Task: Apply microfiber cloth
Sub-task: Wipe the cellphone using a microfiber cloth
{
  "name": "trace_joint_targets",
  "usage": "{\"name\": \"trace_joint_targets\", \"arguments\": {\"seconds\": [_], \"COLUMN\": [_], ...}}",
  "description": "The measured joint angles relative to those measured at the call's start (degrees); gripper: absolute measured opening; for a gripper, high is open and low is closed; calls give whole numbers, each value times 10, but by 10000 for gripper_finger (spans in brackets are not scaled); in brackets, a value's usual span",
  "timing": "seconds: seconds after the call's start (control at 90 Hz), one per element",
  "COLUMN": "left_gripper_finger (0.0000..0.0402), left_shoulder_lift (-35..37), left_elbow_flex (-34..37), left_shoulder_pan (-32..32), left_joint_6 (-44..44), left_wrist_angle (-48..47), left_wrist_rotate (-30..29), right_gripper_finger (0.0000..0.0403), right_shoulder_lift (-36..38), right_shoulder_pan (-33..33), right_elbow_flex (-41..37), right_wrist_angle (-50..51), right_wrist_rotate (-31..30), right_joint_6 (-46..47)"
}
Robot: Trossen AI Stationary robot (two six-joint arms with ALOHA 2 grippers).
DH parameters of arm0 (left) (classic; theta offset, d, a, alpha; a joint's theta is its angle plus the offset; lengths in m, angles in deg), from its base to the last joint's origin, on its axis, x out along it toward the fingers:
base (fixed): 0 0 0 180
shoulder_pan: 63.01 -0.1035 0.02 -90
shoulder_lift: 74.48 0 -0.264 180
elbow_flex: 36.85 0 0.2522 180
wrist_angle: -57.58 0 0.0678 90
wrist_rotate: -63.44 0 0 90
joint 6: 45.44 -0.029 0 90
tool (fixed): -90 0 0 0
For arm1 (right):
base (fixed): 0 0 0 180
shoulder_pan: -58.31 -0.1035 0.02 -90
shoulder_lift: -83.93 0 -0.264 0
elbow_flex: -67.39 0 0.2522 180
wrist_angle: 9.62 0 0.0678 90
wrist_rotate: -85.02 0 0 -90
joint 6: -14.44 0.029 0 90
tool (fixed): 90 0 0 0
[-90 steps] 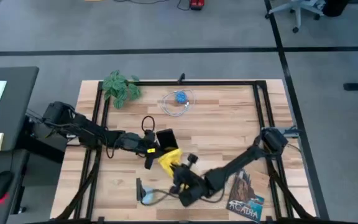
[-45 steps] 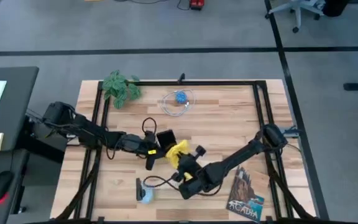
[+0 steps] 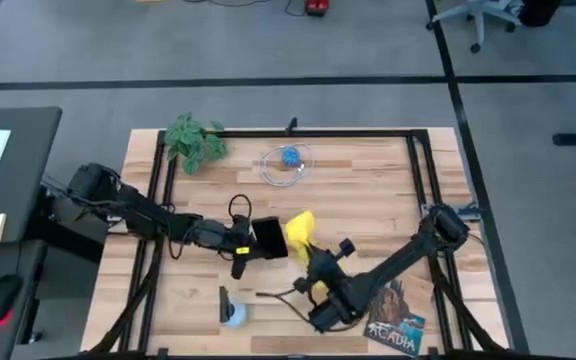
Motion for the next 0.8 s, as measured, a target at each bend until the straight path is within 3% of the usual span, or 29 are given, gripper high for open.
{"name": "trace_joint_targets", "arguments": {"seconds": [0.178,0.3,0.467,0.7,0.8], "left_gripper_finger": [9,9,9,9,9], "left_shoulder_lift": [0,0,-2,-2,0], "left_elbow_flex": [0,0,2,1,0], "left_shoulder_pan": [0,0,0,0,0], "left_joint_6": [5,7,14,17,17], "left_wrist_angle": [16,35,25,21,15], "left_wrist_rotate": [-3,-3,-8,0,5], "right_gripper_finger": [0,0,0,0,0], "right_shoulder_lift": [-13,-47,-62,-49,-45], "right_shoulder_pan": [26,64,84,71,75], "right_elbow_flex": [4,4,5,4,9], "right_wrist_angle": [-296,-413,-410,-262,-290], "right_wrist_rotate": [24,102,129,93,103], "right_joint_6": [-334,-461,-486,-381,-437]}}
